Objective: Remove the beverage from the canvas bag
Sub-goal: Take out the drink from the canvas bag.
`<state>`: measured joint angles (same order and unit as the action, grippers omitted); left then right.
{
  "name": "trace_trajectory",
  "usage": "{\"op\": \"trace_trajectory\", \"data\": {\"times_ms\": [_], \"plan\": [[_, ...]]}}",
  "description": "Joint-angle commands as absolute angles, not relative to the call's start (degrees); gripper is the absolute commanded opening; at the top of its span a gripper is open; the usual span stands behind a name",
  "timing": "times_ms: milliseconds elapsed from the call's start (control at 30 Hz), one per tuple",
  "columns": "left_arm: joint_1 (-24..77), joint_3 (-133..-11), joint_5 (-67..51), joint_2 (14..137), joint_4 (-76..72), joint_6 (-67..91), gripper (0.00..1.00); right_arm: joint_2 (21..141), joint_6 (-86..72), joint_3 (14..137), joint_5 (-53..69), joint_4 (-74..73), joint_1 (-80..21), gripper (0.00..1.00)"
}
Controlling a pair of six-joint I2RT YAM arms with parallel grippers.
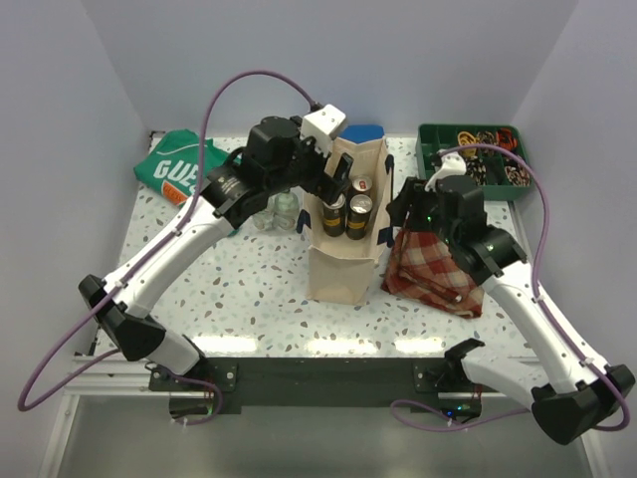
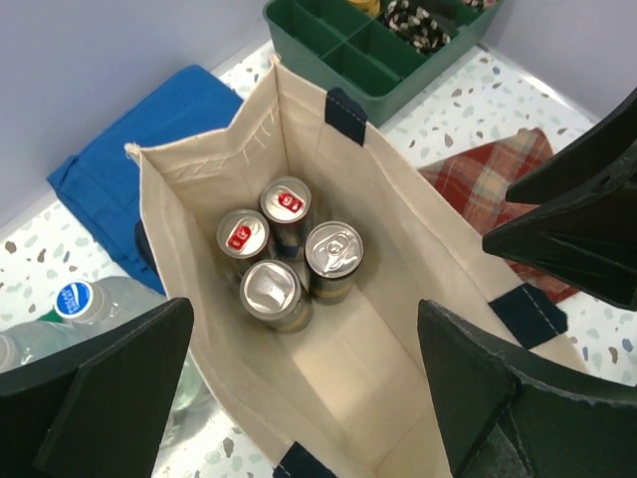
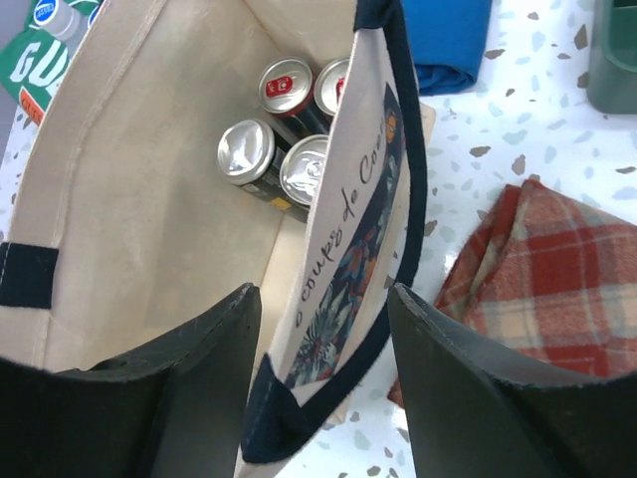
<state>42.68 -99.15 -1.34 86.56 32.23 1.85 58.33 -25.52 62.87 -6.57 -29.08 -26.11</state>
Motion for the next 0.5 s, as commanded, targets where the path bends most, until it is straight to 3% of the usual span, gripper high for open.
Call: {"op": "trace_trajectory", "data": {"times_ms": [0,133,233,467], "plan": [[43.85,-100.72,2.55,89.56,33.40,0.26,0.99,61.17,-27.60,63.19,-3.35,-25.05,-25.49,0.57],[44.30,-100.28,2.90,90.79,33.31,0.26,0.99,63.19,-28.47,62.32,-0.18,-24.09,-24.26,0.52],[44.38,-99.41,3.16,90.79,32.87,0.35,0.99,62.67,-28.31,61.00,2.63,-22.95,-24.17,0.38],[44.47,-99.23,2.73,91.58,31.91,0.35,0.99,59.86,-26.02,57.22,10.01,-21.09,-24.17,0.29]]}}
